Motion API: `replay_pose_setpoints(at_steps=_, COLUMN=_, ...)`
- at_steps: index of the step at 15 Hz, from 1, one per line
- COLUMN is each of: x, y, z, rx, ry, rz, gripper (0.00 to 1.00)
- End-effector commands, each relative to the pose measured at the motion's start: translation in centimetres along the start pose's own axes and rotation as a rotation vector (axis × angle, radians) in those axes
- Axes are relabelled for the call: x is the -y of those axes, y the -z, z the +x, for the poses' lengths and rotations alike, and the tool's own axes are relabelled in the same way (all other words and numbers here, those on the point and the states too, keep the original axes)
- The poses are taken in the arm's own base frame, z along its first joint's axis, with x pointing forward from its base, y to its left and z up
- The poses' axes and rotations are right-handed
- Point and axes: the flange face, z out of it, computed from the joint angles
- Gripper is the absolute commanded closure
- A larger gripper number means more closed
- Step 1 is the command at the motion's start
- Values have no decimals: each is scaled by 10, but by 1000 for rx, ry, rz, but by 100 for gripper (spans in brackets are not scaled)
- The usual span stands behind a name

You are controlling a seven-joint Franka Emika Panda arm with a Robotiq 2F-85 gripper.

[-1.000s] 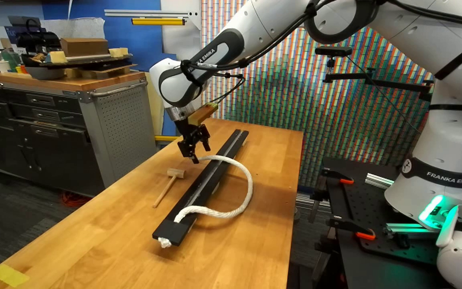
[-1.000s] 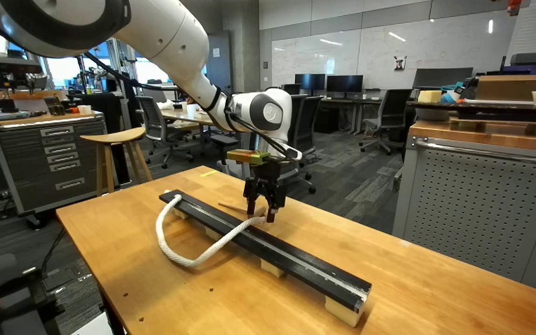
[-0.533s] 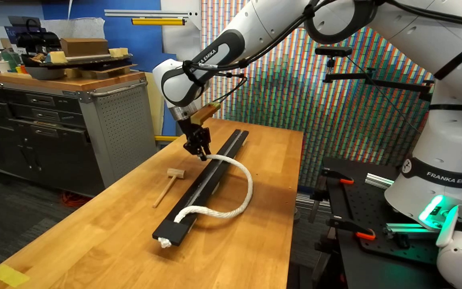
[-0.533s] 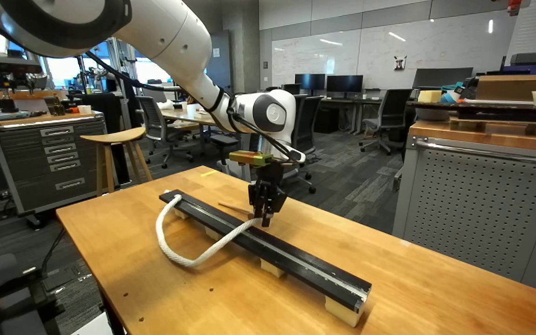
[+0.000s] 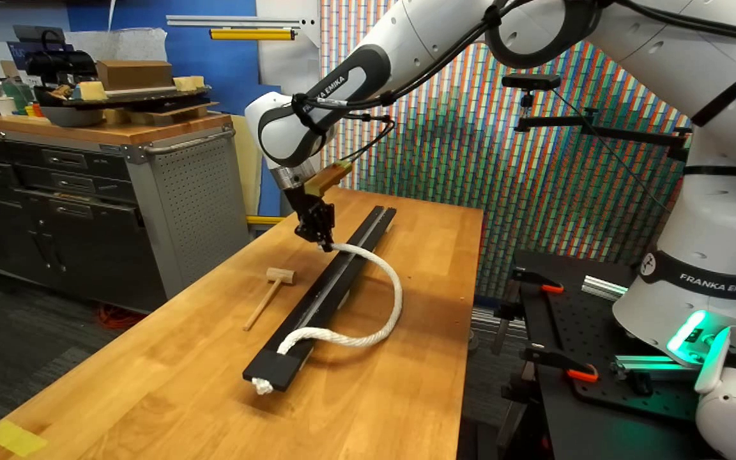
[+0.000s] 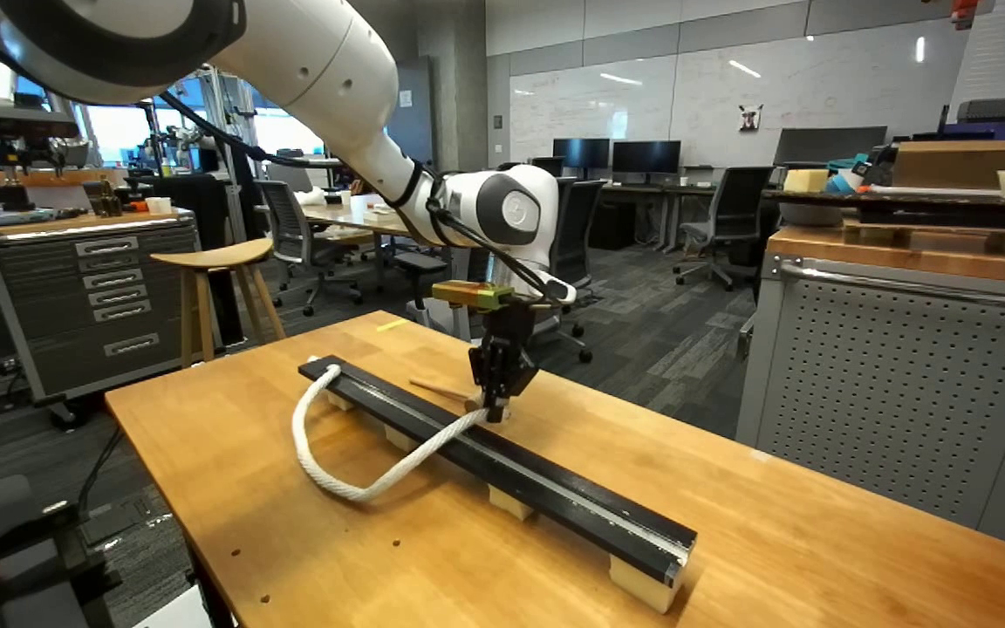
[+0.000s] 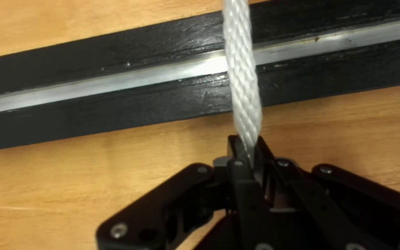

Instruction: Set the rope along the middle of the black object

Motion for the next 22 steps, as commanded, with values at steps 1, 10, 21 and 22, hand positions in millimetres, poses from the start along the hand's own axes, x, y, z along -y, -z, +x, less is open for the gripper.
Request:
replay_pose_setpoints(at_steps=1, x=-25, y=26, z=-19, rx=0, ry=-79, rz=68, gripper=97)
replay_pose_setpoints(at_steps=10, x=-101, y=80, z=-85, rx=-76, ry=-354, rz=235, gripper=97)
replay_pose_setpoints(at_steps=21, x=-250, y=64, z=-142, rx=-147, ry=-836, rz=359, gripper=97)
replay_pose_setpoints(at_steps=22, x=-261, y=64, z=-145, rx=-153, ry=-874, rz=368, gripper=97)
